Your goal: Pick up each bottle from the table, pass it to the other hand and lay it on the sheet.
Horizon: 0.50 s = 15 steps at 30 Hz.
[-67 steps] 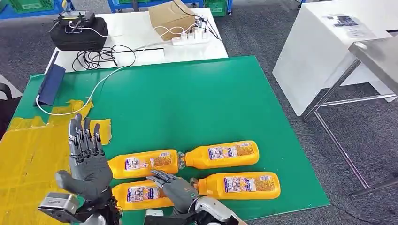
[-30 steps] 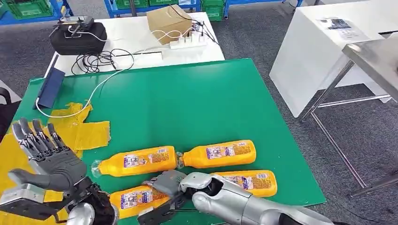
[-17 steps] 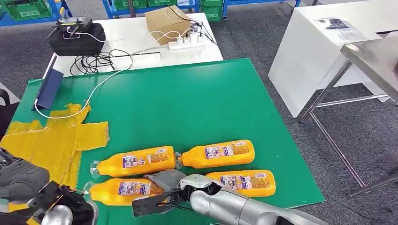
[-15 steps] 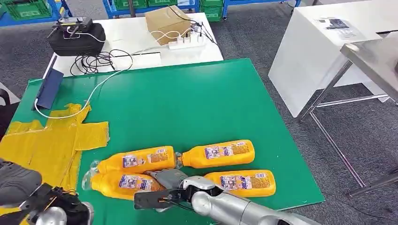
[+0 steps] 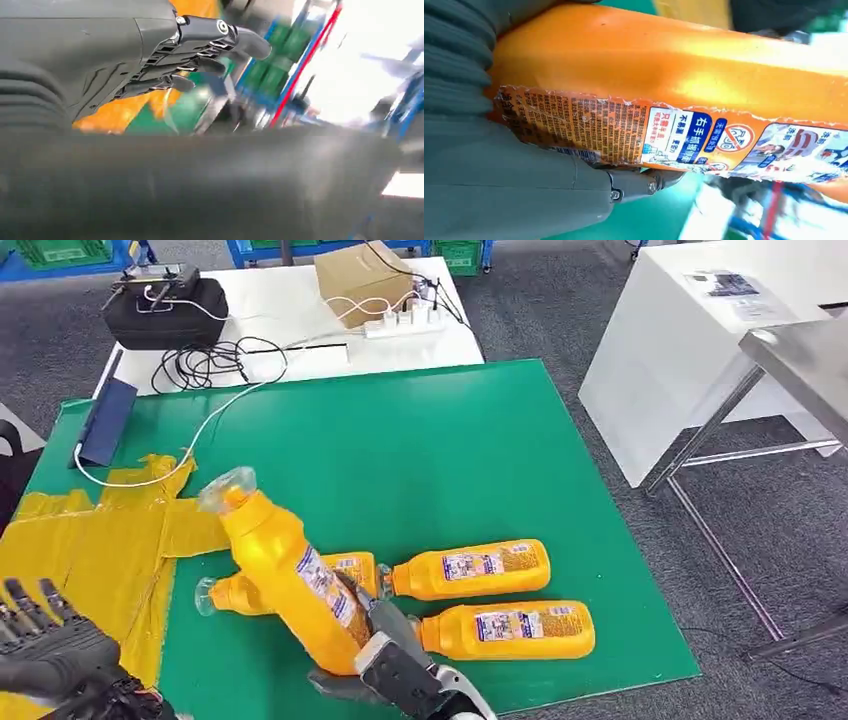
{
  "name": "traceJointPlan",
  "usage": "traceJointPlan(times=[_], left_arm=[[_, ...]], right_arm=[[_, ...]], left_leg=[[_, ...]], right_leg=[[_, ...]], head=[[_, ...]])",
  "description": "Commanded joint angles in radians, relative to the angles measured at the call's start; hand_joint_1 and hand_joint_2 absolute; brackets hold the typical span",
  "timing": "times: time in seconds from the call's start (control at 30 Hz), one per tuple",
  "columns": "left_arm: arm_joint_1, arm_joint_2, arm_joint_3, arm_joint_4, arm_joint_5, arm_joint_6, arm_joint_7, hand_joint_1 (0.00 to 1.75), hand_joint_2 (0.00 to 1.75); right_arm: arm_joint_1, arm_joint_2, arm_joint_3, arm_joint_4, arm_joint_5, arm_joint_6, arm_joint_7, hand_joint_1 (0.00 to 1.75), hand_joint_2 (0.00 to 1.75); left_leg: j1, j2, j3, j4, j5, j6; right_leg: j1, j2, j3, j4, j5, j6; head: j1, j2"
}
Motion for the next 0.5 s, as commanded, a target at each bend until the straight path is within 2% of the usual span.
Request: traceJointPlan(times=[0.03, 0.1, 0.13, 0.2, 0.23, 0.4, 0.5], left_arm=[[-0.008, 0.056, -0.052, 0.093, 0.014, -0.027, 0.018, 0.0, 1.75], [-0.01, 0.103, -0.096, 0.117, 0.079, -0.217, 0.113, 0.0, 1.75], [-0.017, 0.139, -0.133, 0.153, 0.109, -0.358, 0.178, 0.0, 1.75], [-0.03, 0.163, -0.164, 0.22, 0.157, -0.621, 0.21, 0.0, 1.75], [-0.03, 0.165, -0.175, 0.254, 0.134, -0.666, 0.248, 0.0, 1.75], [-0.017, 0.159, -0.199, 0.273, 0.083, -0.787, 0.165, 0.0, 1.75], [-0.022, 0.19, -0.241, 0.263, 0.065, -0.889, 0.123, 0.0, 1.75]], right_arm=[[0.046, -0.021, -0.06, -0.112, -0.002, 0.008, -0.007, 1.75, 1.75], [0.051, -0.028, -0.062, -0.116, -0.006, 0.015, -0.034, 1.75, 1.75], [0.059, -0.039, -0.063, -0.125, -0.01, 0.021, -0.039, 1.75, 1.75], [0.069, -0.055, -0.064, -0.134, -0.014, 0.043, -0.061, 1.75, 1.75], [0.084, -0.049, -0.078, -0.126, -0.049, 0.06, -0.042, 1.75, 1.75], [0.101, -0.066, -0.051, -0.097, -0.064, 0.046, -0.072, 1.75, 1.75], [0.08, -0.067, -0.04, -0.073, -0.073, 0.086, -0.058, 1.75, 1.75]], left_leg=[[-0.001, -0.004, 0.003, -0.002, 0.0, 0.002], [-0.001, -0.004, 0.002, -0.002, 0.0, 0.002], [-0.001, -0.006, 0.004, -0.003, 0.0, 0.003], [-0.001, -0.007, 0.003, -0.003, 0.001, 0.002], [-0.002, -0.008, 0.005, -0.004, 0.001, 0.003], [-0.002, -0.005, 0.005, -0.004, 0.0, 0.003], [-0.001, -0.004, 0.003, -0.002, 0.0, 0.002]], right_leg=[[-0.001, 0.001, 0.002, 0.0, -0.001, -0.002], [-0.001, 0.0, 0.002, 0.0, -0.001, -0.002], [-0.001, 0.0, 0.003, -0.001, -0.001, -0.002], [-0.001, -0.002, 0.003, -0.002, -0.001, -0.002], [-0.002, -0.002, 0.004, -0.002, -0.001, -0.002], [-0.002, 0.0, 0.005, -0.002, -0.001, -0.002], [-0.001, 0.001, 0.003, -0.001, -0.001, -0.002]], head=[[0.0, 0.0], [0.0, 0.0], [0.0, 0.0], [0.0, 0.0], [0.0, 0.0], [0.0, 0.0], [0.0, 0.0]])
